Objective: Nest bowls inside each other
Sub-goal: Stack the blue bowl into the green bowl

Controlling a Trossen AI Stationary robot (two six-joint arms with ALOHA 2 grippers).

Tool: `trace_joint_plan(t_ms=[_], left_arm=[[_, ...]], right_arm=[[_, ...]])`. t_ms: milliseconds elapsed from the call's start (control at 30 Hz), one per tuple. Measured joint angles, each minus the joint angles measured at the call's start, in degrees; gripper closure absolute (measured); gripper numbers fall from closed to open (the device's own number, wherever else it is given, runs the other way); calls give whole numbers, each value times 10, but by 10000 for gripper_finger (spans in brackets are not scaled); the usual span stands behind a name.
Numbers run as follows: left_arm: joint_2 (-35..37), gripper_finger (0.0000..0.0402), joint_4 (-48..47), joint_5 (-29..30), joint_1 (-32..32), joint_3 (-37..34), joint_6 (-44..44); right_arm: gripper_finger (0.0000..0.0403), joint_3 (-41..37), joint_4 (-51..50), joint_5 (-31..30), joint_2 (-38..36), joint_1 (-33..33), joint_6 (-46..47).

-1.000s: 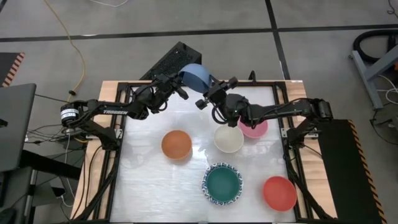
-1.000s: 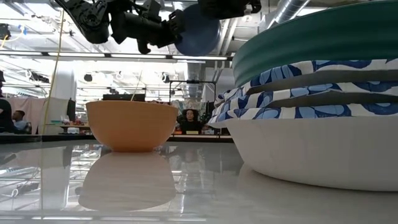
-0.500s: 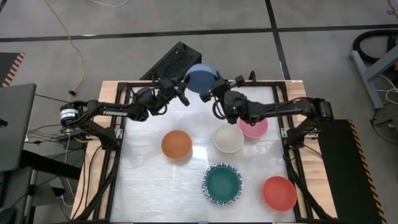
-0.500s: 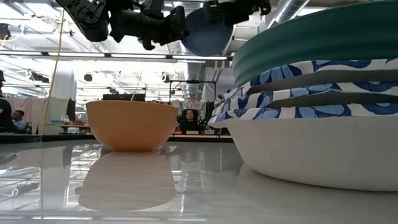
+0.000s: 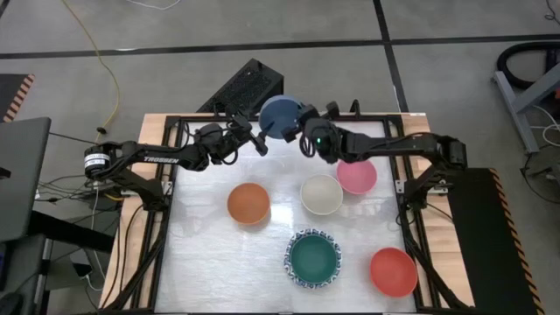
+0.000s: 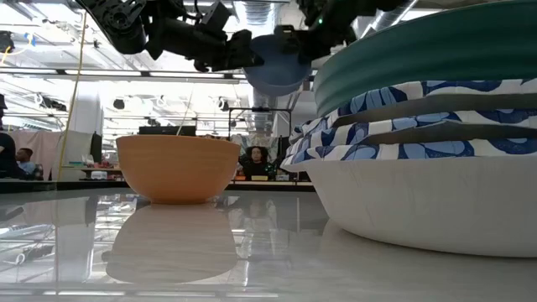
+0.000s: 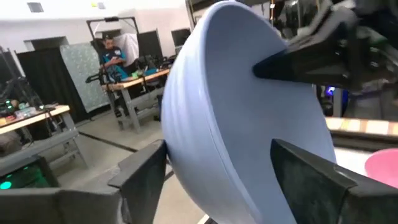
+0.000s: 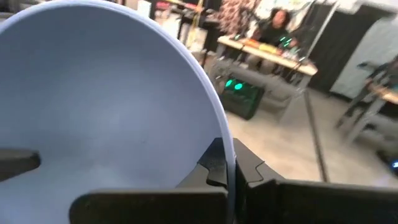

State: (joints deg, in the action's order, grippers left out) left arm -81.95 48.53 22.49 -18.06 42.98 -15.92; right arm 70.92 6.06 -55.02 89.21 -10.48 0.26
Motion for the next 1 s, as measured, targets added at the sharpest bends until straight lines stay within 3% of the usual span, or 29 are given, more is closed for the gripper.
trace_joint_plan(t_ms=[200,500,700,1000], left_arm=[[5,121,-18,0,0,0,-15],[51,121,-34,-13,-1,1,-28],[112,121,-137,-66,-1,1,-15],[244,121,-355,-202,-1,1,12]], right_arm=[[396,25,-97,108,-1,-65,76],[396,53,-206,202,0,-133,124],[397,94,-281,379,-1,-222,167],[397,105,-454,611,-1,-333,177]])
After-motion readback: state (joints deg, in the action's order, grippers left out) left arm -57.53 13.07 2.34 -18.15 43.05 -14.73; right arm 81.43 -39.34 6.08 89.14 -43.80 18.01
